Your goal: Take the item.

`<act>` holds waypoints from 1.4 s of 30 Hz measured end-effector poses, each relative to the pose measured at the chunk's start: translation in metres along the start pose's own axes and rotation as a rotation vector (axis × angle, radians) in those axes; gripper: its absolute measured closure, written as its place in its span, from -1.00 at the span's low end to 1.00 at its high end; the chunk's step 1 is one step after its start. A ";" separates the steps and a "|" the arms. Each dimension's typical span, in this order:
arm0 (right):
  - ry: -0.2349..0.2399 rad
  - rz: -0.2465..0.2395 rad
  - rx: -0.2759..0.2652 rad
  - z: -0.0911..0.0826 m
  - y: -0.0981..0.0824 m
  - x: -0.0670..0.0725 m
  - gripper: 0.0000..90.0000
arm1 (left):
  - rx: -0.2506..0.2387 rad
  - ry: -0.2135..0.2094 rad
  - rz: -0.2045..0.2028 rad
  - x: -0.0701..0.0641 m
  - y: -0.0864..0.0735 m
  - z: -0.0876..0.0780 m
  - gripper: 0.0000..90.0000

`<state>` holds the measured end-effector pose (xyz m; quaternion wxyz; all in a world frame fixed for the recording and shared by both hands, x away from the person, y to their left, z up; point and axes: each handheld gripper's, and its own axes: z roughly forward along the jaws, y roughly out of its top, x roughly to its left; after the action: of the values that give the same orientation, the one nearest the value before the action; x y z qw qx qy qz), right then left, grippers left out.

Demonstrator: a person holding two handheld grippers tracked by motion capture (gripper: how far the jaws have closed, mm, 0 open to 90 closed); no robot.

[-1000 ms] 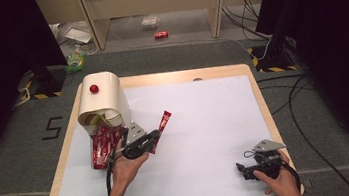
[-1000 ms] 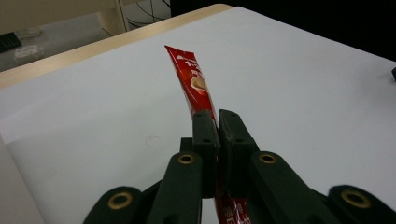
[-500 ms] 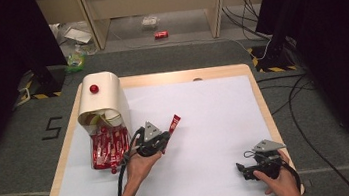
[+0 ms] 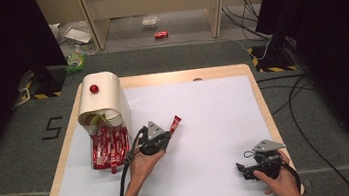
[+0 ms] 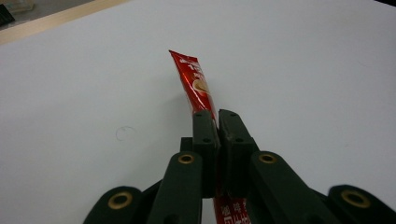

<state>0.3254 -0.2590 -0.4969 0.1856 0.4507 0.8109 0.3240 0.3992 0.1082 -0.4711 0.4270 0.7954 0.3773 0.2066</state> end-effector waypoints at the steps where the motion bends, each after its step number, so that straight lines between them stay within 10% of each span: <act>1: 0.000 0.000 0.000 0.000 0.000 0.000 -1.00 | 0.001 -0.001 -0.004 0.000 0.000 0.001 0.90; 11: 0.000 0.000 0.000 0.000 0.000 0.000 -1.00 | 0.030 0.011 -0.014 -0.003 -0.004 0.014 0.88; 23: 0.000 0.000 0.000 0.000 0.000 0.000 -0.99 | 0.008 -0.013 -0.044 -0.004 -0.002 0.005 0.05; 42: -0.001 0.000 0.000 0.000 0.000 0.000 -0.99 | -0.004 -0.073 -0.060 -0.010 0.001 -0.025 -0.54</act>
<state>0.3253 -0.2589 -0.4969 0.1859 0.4507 0.8107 0.3240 0.3773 0.1128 -0.4570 0.4479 0.7901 0.3845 0.1652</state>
